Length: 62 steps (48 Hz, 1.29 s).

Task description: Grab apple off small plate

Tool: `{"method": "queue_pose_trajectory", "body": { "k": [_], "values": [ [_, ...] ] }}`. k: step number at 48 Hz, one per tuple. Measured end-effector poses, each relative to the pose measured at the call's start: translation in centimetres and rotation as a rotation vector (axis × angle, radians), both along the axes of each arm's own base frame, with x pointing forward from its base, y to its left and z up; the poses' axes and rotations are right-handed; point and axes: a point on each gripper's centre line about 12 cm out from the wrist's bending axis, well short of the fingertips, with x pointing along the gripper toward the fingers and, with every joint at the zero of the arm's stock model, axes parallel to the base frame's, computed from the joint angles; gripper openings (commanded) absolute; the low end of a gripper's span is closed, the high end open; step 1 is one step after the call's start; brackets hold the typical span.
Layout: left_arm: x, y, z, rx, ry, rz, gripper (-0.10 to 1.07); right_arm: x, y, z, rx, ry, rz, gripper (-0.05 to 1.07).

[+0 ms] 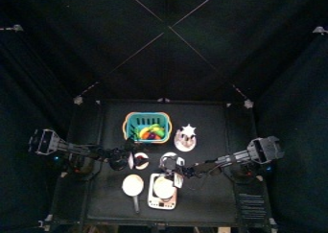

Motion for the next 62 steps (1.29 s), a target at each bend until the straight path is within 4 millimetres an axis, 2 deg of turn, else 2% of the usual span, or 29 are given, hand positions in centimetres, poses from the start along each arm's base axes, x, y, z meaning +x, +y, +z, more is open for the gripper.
{"method": "queue_pose_trajectory", "body": {
  "k": [8,18,26,38,51,62],
  "values": [
    [-0.9,-0.5,-0.9,0.018,0.062,-0.048,0.96,-0.6,0.0,0.9,-0.015,-0.023,0.016,0.71],
    [-2.0,-1.9,-1.5,0.104,0.183,-0.209,0.96,-2.5,-0.5,1.8,-0.035,-0.048,0.03,0.71],
    [-2.2,-2.2,-2.8,0.118,0.269,-0.247,0.96,-4.4,-0.8,0.9,-0.032,-0.02,0.025,0.71],
    [-1.1,-2.3,-5.1,0.18,0.364,-0.306,0.96,-5.9,-1.1,-0.7,-0.034,0.028,0.019,0.71],
    [-0.9,-1.6,-5.5,0.212,0.384,-0.313,0.97,-6.4,-1.2,-1.4,-0.03,0.051,0.015,0.71],
    [-0.8,-1.8,-5.4,0.244,0.399,-0.348,0.97,-6.5,-1.2,-1.5,-0.03,0.052,0.016,0.71]
  ]
}}
